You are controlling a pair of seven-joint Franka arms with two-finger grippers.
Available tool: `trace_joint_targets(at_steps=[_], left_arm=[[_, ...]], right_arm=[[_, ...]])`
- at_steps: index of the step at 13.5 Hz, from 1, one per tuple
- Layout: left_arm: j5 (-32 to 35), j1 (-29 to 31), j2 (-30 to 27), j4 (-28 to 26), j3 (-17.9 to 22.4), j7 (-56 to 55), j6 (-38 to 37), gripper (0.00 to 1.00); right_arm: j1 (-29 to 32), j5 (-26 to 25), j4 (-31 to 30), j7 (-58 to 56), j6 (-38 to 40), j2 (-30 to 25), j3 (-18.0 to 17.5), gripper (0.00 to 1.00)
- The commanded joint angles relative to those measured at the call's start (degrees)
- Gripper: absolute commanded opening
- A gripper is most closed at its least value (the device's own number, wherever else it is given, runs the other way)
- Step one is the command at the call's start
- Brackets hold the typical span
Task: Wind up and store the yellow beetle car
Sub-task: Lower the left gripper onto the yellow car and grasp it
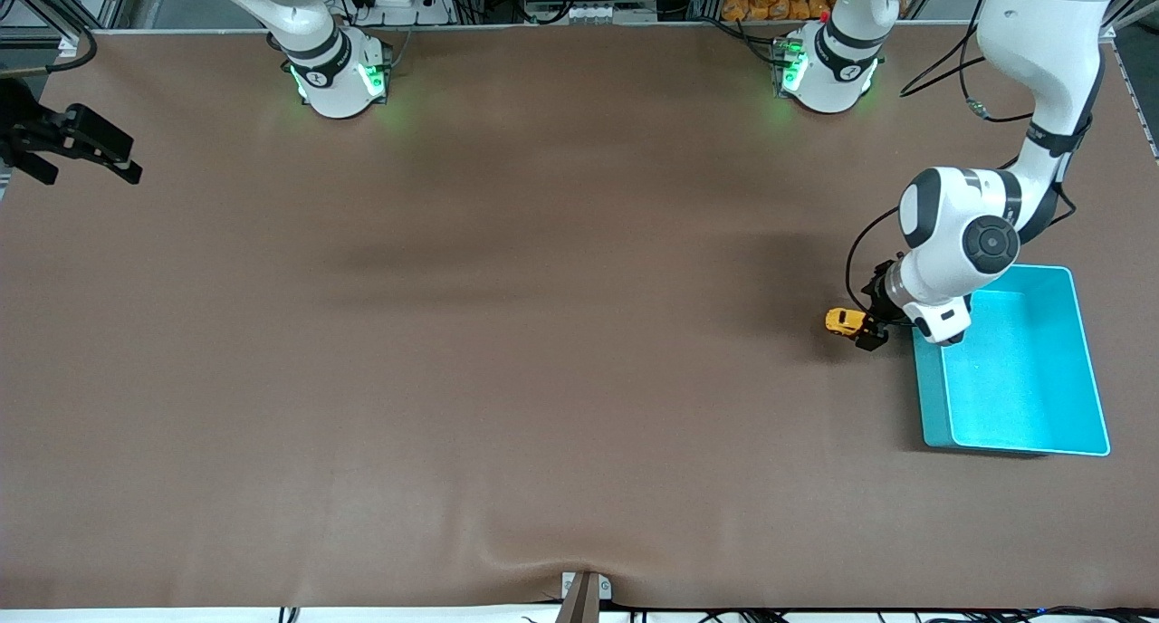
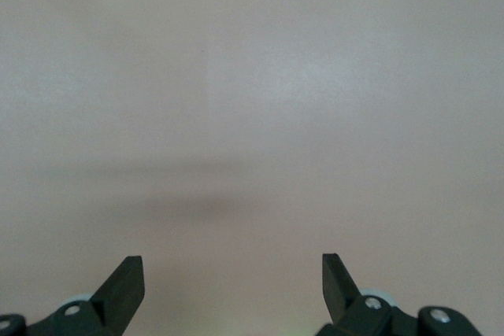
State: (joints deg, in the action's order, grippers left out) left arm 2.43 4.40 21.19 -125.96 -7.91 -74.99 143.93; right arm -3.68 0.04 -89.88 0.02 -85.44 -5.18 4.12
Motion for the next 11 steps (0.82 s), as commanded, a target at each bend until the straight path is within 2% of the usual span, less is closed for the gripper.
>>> trace_joint_targets(at_steps=[1, 9, 10, 11], left_arm=[[-0.3, -0.1, 0.9, 0.3, 0.0, -1.1, 0.8, 1.0], [-0.1, 0.2, 3.2, 0.3, 0.3, -1.5, 3.9, 0.99], [-0.1, 0.3, 3.2, 0.3, 0.3, -1.5, 3.9, 0.29], [-0.2, 0.5, 3.2, 0.4, 0.3, -1.5, 3.9, 0.0]], right_arm=[[-2.3, -0.9, 1.5, -0.8, 0.8, 0.0, 2.4, 1.0], [-2.0, -0.9, 1.7, -0.8, 0.8, 0.1, 2.4, 1.0], [-2.0, -0.9, 1.6, -0.7, 0.9, 0.2, 2.4, 1.0], [-2.0, -0.9, 1.6, -0.7, 1.1, 0.2, 2.4, 1.0]])
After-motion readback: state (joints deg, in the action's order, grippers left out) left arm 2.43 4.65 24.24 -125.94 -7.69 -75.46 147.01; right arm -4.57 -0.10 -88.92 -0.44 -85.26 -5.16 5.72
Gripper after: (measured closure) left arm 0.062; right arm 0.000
